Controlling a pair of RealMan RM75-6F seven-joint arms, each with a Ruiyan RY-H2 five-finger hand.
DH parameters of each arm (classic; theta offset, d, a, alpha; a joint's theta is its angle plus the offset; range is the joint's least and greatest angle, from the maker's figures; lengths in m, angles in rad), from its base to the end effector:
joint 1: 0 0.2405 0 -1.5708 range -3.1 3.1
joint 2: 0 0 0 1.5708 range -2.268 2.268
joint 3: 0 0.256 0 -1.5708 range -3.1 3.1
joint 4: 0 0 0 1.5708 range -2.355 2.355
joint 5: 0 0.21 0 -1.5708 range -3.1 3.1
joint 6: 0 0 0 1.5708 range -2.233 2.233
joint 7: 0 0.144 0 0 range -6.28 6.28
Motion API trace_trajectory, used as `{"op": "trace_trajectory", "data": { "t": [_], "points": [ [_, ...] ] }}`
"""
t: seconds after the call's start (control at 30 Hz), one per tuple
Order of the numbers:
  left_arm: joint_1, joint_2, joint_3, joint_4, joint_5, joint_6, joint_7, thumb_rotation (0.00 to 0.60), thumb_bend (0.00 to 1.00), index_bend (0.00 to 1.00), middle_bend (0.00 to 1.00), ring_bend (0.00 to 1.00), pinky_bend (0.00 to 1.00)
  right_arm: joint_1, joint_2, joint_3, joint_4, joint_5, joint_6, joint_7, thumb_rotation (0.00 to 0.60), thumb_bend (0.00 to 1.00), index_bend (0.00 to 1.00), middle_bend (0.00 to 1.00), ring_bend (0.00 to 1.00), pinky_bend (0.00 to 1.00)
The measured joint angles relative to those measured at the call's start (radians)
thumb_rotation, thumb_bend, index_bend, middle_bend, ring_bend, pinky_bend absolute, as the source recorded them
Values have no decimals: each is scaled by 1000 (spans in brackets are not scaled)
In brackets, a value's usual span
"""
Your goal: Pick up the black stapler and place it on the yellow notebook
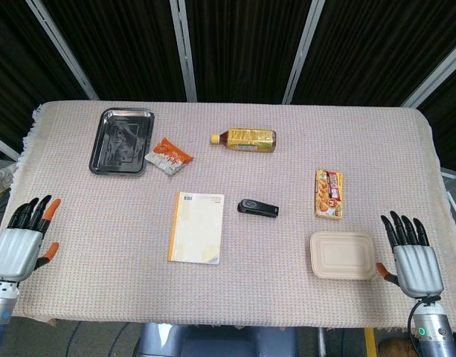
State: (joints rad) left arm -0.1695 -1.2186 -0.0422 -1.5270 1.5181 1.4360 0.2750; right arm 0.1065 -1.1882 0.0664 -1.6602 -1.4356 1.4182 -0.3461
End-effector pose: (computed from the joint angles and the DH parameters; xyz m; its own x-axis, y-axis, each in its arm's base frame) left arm -0.3031 0.2061 0.1259 0.6222 -0.0014 0.7828 0.7784 -0.1055 -0.6189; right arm -0.3008 -0.1892 0.1288 0.5858 -0.0617 0.8081 -0.8094 0.0061 0.5872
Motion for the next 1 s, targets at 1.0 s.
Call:
{"op": "trace_trajectory", "data": {
  "t": [1.0],
  "points": [
    [-75, -24, -57, 57, -138, -132, -28, 600, 317, 0, 0, 0, 118, 266, -375, 102, 195, 124, -245, -194, 600, 175, 179, 130, 99, 230]
  ]
}}
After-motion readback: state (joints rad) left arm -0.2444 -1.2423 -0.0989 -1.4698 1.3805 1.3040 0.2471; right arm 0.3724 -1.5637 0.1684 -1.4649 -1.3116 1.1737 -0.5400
